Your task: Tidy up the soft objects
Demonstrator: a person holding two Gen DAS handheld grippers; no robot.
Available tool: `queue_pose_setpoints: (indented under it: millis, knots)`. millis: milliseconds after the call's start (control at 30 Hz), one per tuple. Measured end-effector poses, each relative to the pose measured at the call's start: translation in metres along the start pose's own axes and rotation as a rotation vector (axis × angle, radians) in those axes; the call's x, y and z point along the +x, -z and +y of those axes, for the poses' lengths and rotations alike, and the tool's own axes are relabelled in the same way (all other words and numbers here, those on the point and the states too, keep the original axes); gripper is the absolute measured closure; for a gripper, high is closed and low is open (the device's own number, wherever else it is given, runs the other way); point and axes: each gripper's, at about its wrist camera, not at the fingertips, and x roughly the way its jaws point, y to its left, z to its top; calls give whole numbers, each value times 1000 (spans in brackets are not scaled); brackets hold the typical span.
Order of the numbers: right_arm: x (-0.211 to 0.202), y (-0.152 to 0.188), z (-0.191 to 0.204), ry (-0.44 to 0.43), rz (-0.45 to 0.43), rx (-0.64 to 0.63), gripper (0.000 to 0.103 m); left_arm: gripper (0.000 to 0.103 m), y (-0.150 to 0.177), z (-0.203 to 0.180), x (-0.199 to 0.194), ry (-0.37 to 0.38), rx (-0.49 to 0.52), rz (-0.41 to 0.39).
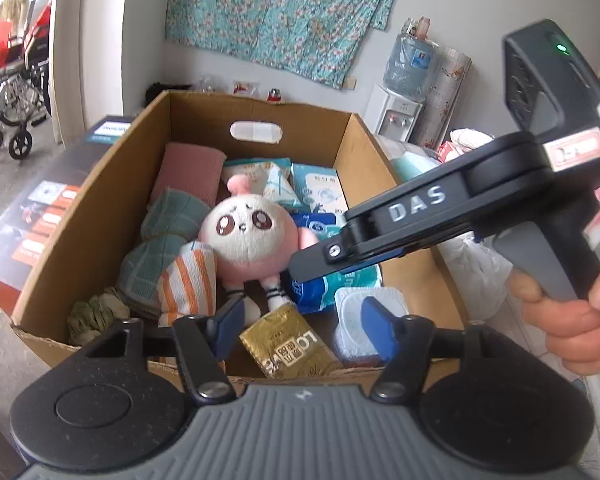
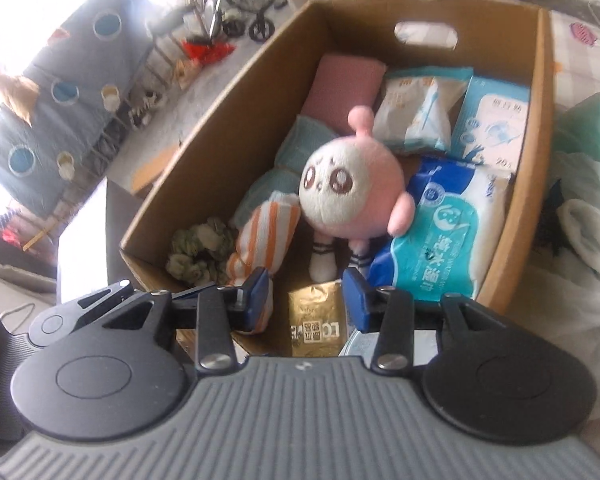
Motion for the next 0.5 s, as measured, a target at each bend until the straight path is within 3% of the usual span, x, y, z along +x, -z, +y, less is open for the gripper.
queue_pose_setpoints:
  millis: [133,267,400,500]
  knots:
    - [-37,19,-8,55,-195,-22,52,23,-3,-12,-10,-19,27,-74]
    - [-70,49,-23,198,-370,-39,42,13,-4,-29,-19,-39,47,-148]
    - [-87,83,-47,324,-454,23,38,1,-3,-46,-25,-42,44,-197]
    - [-96,115,-60,425,-494,58,36,0,1,-56,-24,-33,46,-188]
